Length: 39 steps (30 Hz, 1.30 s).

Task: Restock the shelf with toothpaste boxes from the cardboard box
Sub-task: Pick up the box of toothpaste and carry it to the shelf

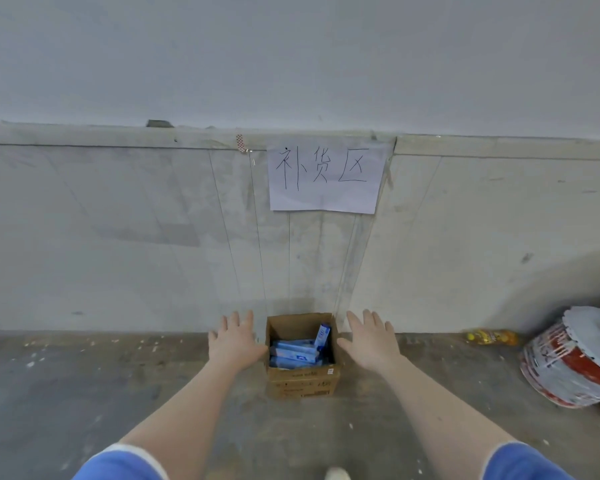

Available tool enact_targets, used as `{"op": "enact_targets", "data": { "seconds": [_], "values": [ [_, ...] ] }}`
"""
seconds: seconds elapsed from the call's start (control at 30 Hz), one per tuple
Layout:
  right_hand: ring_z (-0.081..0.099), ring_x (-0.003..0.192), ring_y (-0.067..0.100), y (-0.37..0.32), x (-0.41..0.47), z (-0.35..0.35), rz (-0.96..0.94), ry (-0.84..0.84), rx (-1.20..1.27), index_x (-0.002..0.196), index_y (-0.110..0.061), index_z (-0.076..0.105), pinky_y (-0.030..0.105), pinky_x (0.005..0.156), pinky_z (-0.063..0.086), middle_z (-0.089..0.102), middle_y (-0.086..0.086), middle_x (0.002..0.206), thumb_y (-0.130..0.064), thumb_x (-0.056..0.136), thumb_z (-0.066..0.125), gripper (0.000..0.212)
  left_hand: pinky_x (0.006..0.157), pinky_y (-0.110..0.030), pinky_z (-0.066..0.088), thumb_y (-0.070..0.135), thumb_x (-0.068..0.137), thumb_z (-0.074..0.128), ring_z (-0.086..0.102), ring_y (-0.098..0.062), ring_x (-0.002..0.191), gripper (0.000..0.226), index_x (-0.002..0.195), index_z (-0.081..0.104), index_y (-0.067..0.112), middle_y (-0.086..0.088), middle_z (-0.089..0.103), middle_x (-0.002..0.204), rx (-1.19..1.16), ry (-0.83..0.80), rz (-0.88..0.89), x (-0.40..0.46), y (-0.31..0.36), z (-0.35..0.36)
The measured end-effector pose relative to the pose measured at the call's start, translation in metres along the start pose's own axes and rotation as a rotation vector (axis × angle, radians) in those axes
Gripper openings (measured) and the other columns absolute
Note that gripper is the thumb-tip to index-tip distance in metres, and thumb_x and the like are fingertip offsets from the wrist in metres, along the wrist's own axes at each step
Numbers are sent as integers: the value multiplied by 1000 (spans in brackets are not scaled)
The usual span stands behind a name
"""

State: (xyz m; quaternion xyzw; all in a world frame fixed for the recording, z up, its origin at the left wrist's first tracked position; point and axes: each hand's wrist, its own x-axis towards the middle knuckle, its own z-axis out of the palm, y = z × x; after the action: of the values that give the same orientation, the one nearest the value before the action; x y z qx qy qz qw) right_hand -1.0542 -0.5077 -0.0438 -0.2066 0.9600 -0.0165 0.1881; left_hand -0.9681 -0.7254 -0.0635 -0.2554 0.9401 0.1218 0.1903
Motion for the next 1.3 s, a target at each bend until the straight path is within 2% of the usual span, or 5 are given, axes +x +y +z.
{"op": "enact_targets", "data": {
  "seconds": [0.53,0.93,1.17,1.23,1.3],
  "values": [
    [11,142,33,44,187,44,-57,-37,-18,148,-18,13,44,114,15,12,18,154,-41,97,36,60,116,-45,7,46,95,38,-3,-28,144,71,150,-2,25,-7,-3,158,23,-28,-37,162,51,32],
    [7,145,29,65,308,222,66,-86,59,150,-21,2,41,116,14,5,15,156,-42,96,38,68,116,-43,6,43,97,35,-2,-27,145,64,150,2,29,-4,-3,158,115,-20,-9,303,21,199],
    [10,144,33,76,359,335,172,-106,160,149,-23,-6,42,116,17,4,17,156,-38,93,48,79,112,-41,21,42,94,44,10,-36,142,73,150,-1,26,-16,-4,156,83,-31,-55,359,-12,306],
    [15,142,35,79,364,353,188,-131,192,148,-24,-8,42,113,25,2,17,156,-33,93,50,81,108,-40,30,39,94,47,21,-37,139,72,149,2,26,-20,-6,154,39,-72,-81,365,-17,327],
    [32,135,35,80,366,364,213,-132,242,148,-25,-10,41,101,40,3,14,156,-24,92,51,83,94,-36,45,35,94,48,41,-32,128,72,149,2,27,-20,-4,155,-31,-110,-104,369,-22,341]
  ]
}}
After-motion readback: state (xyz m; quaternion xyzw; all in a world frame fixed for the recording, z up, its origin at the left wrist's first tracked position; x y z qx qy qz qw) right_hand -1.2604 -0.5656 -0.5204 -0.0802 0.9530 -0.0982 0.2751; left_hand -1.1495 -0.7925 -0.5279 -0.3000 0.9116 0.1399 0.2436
